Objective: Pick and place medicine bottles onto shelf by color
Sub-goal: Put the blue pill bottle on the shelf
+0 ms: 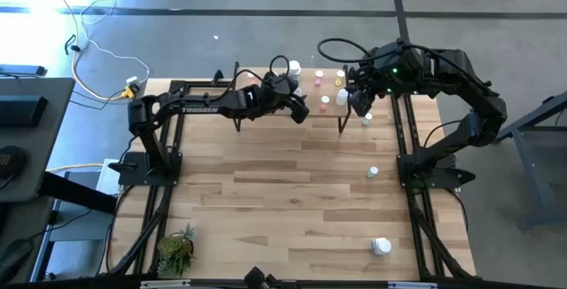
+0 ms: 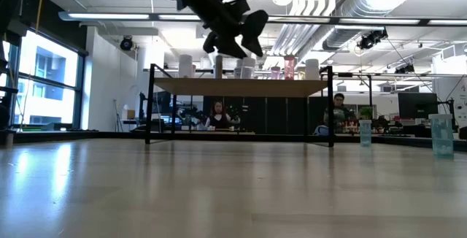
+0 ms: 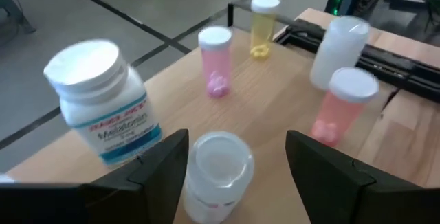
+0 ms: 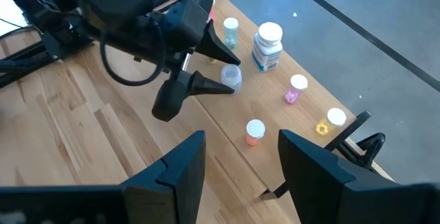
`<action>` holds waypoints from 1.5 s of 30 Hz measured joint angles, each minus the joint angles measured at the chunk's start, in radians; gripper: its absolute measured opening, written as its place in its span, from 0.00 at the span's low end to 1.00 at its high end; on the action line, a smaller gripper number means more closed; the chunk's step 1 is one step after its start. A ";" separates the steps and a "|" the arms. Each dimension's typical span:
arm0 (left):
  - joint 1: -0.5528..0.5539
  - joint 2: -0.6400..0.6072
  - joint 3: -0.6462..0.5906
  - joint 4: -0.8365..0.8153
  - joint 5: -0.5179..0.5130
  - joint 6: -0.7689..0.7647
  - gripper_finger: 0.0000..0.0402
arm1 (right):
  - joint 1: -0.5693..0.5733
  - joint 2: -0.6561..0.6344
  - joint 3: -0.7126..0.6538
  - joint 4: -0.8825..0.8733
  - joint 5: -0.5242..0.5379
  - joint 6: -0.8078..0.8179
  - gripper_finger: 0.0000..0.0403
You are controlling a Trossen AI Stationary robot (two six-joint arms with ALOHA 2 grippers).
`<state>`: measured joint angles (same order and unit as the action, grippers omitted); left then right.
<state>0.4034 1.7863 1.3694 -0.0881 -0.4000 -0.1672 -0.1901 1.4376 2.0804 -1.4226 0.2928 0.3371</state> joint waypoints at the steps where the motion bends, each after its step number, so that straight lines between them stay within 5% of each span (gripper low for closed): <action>1: 0.000 0.000 0.007 -0.003 0.000 0.004 0.58 | 0.000 0.000 0.000 -0.002 0.000 -0.001 0.43; 21: 0.000 0.000 0.202 -0.230 -0.024 0.092 0.58 | 0.000 0.000 0.000 -0.021 0.000 -0.002 0.43; 36: -0.037 -0.070 0.278 -0.461 0.377 0.118 0.58 | 0.000 0.000 0.000 -0.150 0.038 -0.009 0.43; 45: -0.094 -0.152 0.067 -0.455 0.422 0.014 0.58 | 0.001 -0.011 0.000 -0.149 0.014 -0.034 0.43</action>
<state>0.3091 1.6342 1.4360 -0.5433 0.0223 -0.1531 -0.1890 1.4262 2.0804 -1.5712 0.3068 0.3034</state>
